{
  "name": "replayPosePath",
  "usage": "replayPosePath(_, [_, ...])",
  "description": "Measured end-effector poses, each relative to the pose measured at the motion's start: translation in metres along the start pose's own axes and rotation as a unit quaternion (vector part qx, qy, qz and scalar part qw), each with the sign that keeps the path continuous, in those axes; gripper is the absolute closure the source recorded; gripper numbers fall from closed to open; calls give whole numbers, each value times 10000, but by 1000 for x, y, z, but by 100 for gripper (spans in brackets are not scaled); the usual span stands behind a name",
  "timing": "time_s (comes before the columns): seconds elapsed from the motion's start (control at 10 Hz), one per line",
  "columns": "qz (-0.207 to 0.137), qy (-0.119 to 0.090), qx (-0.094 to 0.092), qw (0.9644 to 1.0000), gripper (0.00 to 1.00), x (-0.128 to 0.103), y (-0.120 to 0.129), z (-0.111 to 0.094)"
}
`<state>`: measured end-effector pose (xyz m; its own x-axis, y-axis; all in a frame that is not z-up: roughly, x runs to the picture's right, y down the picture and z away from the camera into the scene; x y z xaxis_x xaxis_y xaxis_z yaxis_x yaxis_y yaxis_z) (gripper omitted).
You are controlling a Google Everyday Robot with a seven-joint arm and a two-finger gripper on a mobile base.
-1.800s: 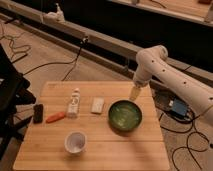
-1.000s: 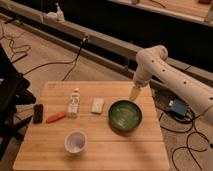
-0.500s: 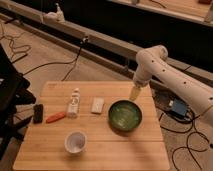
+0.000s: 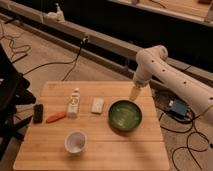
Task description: Stand the bottle upright
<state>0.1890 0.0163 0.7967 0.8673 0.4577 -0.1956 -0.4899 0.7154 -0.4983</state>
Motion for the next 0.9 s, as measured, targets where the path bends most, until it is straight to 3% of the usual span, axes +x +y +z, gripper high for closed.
replayPosePath(0.5, [112, 35, 53, 9999, 20, -7, -3, 2])
replayPosePath(0.7, [-74, -123, 5, 9999, 20, -41, 6, 7])
replayPosePath(0.9, [-570, -388, -93, 9976, 20, -71, 20, 5])
